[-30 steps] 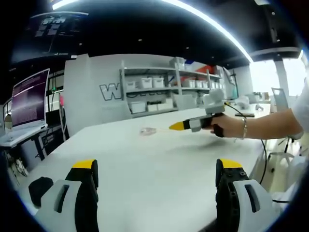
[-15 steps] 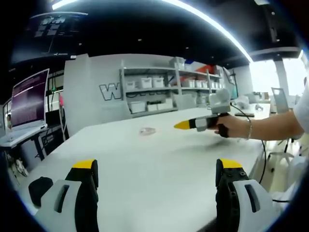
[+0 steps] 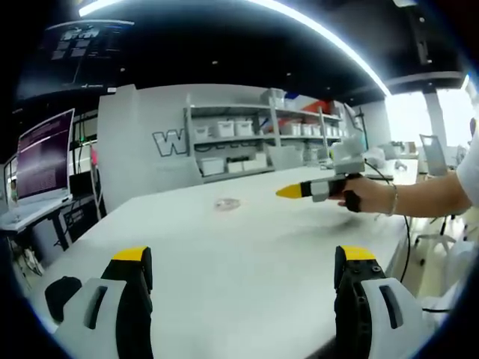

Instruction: Open the resealable bag by pulling the two sides of the seal apart until the entire bag opening is separated and visibly accessible.

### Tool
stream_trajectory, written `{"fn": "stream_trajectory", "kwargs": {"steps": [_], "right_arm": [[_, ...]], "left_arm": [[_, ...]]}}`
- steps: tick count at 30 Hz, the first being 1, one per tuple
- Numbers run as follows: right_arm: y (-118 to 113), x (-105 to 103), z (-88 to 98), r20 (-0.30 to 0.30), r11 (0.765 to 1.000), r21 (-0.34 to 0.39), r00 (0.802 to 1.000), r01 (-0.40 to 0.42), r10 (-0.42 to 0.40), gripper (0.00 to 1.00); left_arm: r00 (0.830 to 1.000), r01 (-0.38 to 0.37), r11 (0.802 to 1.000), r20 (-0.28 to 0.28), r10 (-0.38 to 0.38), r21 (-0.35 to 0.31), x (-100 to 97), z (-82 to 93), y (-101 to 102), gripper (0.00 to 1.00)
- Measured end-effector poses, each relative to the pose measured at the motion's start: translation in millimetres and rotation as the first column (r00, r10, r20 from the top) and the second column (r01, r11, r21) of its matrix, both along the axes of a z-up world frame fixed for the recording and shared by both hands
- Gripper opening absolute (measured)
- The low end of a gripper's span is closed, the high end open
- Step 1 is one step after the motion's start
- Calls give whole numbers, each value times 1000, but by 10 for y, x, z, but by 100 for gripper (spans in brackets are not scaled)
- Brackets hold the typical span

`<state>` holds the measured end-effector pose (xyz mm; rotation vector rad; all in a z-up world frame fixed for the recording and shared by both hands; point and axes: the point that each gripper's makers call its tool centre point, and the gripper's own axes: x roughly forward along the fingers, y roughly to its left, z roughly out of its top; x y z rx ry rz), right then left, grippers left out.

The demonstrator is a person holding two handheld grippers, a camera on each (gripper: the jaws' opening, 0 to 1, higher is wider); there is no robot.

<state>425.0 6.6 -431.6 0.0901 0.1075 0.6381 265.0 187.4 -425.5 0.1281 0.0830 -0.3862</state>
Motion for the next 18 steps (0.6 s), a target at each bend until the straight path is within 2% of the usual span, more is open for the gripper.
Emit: {"fn": "stream_trajectory", "kwargs": {"steps": [18], "right_arm": [[-36, -195, 13, 11, 1000, 14, 1000, -13, 12, 76]], "left_arm": [[1000, 4, 1000, -2, -4, -1, -5, -14, -18, 100]]}}
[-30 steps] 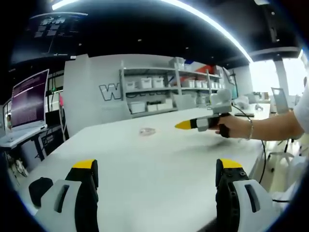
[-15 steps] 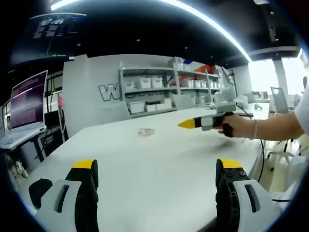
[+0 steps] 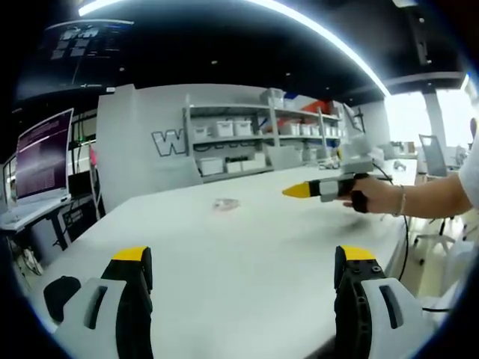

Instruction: Open the resealable bag by pulling the two sides of the seal apart until the entire bag opening is separated and visibly accessible.

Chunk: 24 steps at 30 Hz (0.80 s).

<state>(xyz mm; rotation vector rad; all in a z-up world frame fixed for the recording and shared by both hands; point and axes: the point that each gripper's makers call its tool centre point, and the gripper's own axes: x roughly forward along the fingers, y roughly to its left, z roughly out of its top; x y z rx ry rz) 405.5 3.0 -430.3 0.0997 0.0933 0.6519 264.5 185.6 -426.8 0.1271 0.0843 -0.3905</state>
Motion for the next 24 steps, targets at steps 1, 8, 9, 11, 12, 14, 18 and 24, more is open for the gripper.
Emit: {"fn": "stream_trajectory", "kwargs": {"steps": [1, 8, 9, 11, 12, 14, 18, 24], "right_arm": [[-9, -7, -7, 0, 1000, 1, 1000, 1, -1, 76], [-95, -81, -10, -1, 1000, 19, 1000, 11, -11, 76], [-101, -90, -7, -1, 1000, 22, 1000, 12, -12, 76], [-104, -109, -7, 0, 1000, 22, 1000, 11, -11, 76], [-105, -120, -10, 0, 1000, 21, 1000, 9, -9, 76], [-111, -142, -15, 0, 1000, 20, 1000, 8, -8, 76], [-149, -202, -4, 5, 999, 31, 1000, 9, -9, 76], [-186, -265, -5, 6, 999, 44, 1000, 9, -9, 76]], "left_arm": [[1000, -1, 1000, -1, 1, 0, -3, -3, 2, 100], [1000, -11, 1000, 0, 11, -2, -23, -5, 40, 100], [1000, -12, 1000, 0, 12, -2, -24, -7, 41, 100], [1000, -11, 1000, -1, 11, -3, -26, -11, 35, 100], [1000, -10, 1000, -1, 10, -2, -29, -11, 29, 100], [1000, -8, 1000, 0, 8, -2, -34, -10, 20, 100], [1000, -12, 1000, 0, 12, -3, -37, -14, 34, 100], [1000, -11, 1000, -6, 11, -3, -33, -37, 30, 100]]}}
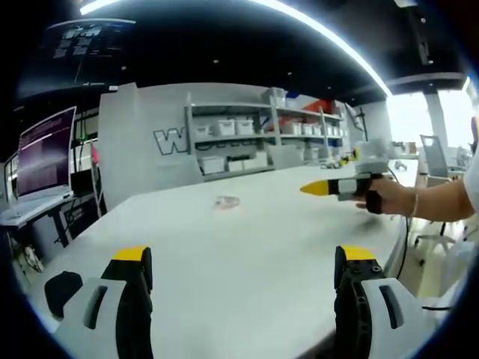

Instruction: Open the resealable bag by pulling the two sides of the seal apart until the entire bag opening is separated and visibly accessible.

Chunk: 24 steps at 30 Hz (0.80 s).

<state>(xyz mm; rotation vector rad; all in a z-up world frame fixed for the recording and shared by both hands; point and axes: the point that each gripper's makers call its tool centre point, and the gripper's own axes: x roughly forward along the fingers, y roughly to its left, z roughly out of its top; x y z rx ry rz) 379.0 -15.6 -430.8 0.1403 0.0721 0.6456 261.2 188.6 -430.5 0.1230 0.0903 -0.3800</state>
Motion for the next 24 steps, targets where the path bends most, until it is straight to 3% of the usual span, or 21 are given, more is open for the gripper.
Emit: {"fn": "stream_trajectory", "kwargs": {"steps": [24], "right_arm": [[-258, -104, 46, 21, 999, 25, 999, 23, -24, 76]], "left_arm": [[1000, 2, 1000, 2, -2, 2, -8, 6, -21, 100]]}}
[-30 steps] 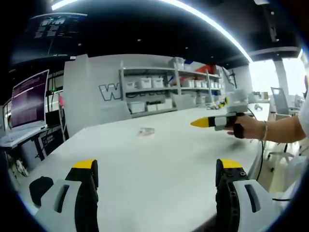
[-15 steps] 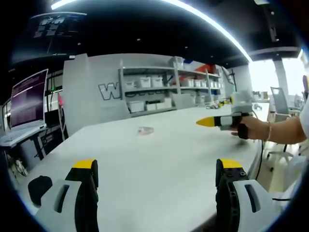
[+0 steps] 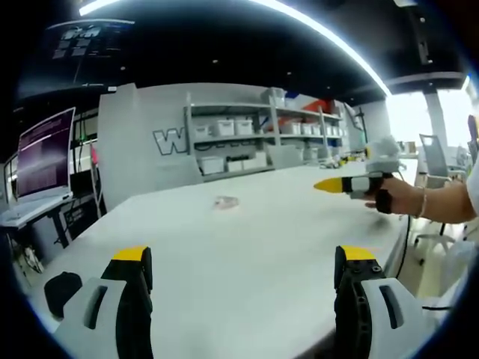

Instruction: Open the resealable bag by pulling the two sides of the seal apart until the entire bag opening is separated and visibly accessible.

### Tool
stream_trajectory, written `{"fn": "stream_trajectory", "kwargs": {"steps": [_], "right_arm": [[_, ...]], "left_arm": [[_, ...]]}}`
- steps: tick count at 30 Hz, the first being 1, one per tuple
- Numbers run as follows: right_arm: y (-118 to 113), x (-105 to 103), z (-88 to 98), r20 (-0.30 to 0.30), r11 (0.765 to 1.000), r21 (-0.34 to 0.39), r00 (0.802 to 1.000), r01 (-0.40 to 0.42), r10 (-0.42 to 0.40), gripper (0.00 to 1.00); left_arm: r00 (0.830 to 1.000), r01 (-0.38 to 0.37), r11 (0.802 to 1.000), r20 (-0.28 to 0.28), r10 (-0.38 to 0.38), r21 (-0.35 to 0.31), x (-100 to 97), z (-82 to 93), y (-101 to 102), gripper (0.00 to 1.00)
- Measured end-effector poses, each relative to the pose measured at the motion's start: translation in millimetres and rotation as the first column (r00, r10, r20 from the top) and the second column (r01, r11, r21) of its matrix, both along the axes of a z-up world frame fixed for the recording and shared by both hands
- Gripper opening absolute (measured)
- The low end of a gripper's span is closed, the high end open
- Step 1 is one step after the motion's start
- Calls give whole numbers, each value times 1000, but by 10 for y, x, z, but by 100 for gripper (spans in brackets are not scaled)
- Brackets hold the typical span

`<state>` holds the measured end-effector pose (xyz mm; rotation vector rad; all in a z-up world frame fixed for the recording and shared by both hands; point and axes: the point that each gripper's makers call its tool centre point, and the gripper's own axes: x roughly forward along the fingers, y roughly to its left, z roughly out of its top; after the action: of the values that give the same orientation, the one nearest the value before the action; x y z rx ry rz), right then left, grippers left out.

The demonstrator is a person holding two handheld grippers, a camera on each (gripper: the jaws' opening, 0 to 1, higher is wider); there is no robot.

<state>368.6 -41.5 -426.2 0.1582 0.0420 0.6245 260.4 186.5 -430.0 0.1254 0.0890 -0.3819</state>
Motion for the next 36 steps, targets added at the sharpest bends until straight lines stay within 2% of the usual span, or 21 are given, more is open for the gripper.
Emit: {"fn": "stream_trajectory", "kwargs": {"steps": [9, 22, 36], "right_arm": [[-114, -101, 76, 19, 1000, 15, 1000, 13, -13, 76], [-327, -146, 59, 32, 999, 20, 998, 45, -45, 76], [-433, -290, 68, 58, 999, 23, 997, 45, -47, 76]], "left_arm": [[1000, -2, 1000, 1, 2, 0, -12, 4, 6, 100], [1000, -3, 1000, -5, 3, 0, -16, -20, -7, 100], [1000, -5, 1000, -8, 5, 4, -15, -38, -7, 100]]}}
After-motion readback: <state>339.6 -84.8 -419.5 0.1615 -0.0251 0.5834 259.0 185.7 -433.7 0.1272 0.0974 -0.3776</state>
